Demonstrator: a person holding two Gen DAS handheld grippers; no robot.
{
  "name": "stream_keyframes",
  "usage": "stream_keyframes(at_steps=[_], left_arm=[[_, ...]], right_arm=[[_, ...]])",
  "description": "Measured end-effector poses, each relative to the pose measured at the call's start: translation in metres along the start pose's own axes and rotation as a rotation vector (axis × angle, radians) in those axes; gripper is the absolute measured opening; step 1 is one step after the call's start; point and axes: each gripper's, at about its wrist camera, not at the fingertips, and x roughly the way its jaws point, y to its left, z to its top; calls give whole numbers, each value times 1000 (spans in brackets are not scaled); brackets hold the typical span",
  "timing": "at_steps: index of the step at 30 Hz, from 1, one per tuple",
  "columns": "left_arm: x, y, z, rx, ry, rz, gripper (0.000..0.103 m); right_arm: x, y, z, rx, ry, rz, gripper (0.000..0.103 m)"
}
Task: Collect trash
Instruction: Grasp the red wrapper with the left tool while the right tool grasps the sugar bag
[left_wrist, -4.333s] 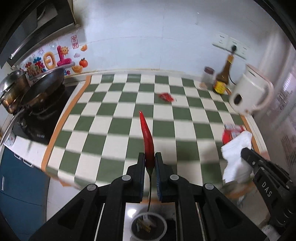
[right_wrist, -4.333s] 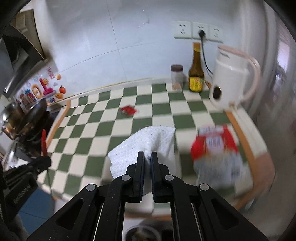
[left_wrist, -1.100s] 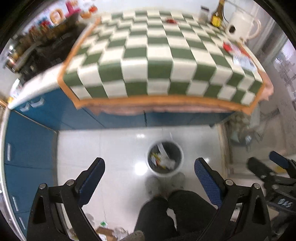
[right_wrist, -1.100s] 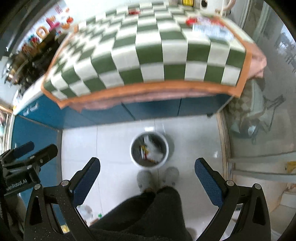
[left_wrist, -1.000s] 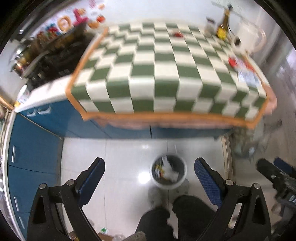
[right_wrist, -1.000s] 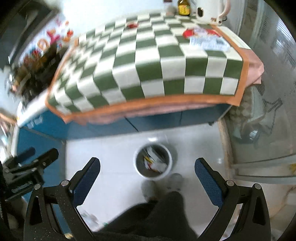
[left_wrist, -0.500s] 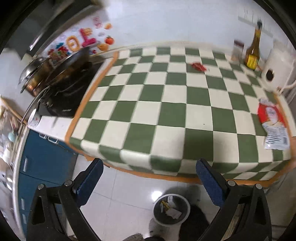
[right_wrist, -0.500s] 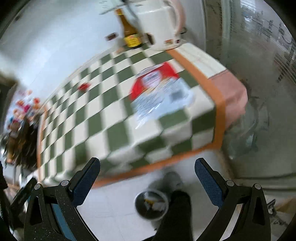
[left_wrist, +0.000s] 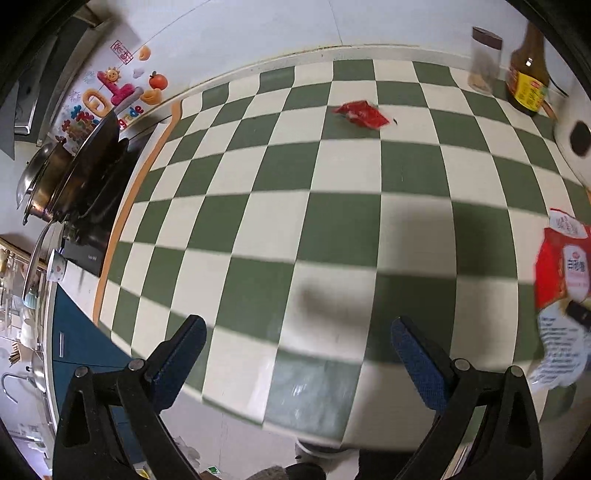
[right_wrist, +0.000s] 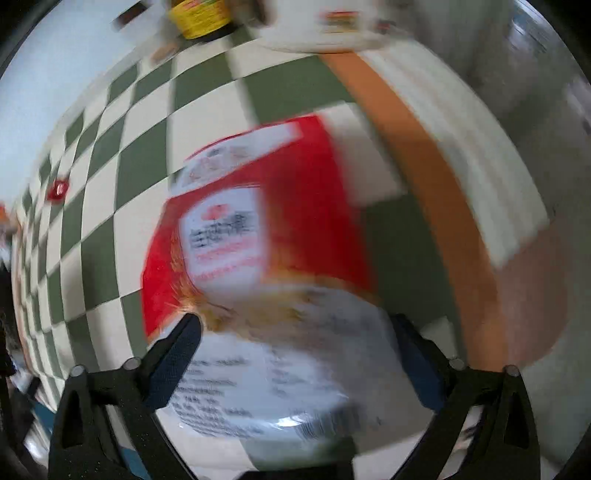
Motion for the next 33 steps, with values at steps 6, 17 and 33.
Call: stream_keyframes(at_steps=[6,17,33], left_arm=[[26,0,41,-57,50,14,103],[88,8,161,-266,145,-197,102],[121,-29,206,-195,141,-236,10]], right_arm=[[6,71,25,-191,-88,-27,41],[8,108,120,-134,-187,62,14],[32,110,161,-57,-187,75,14]])
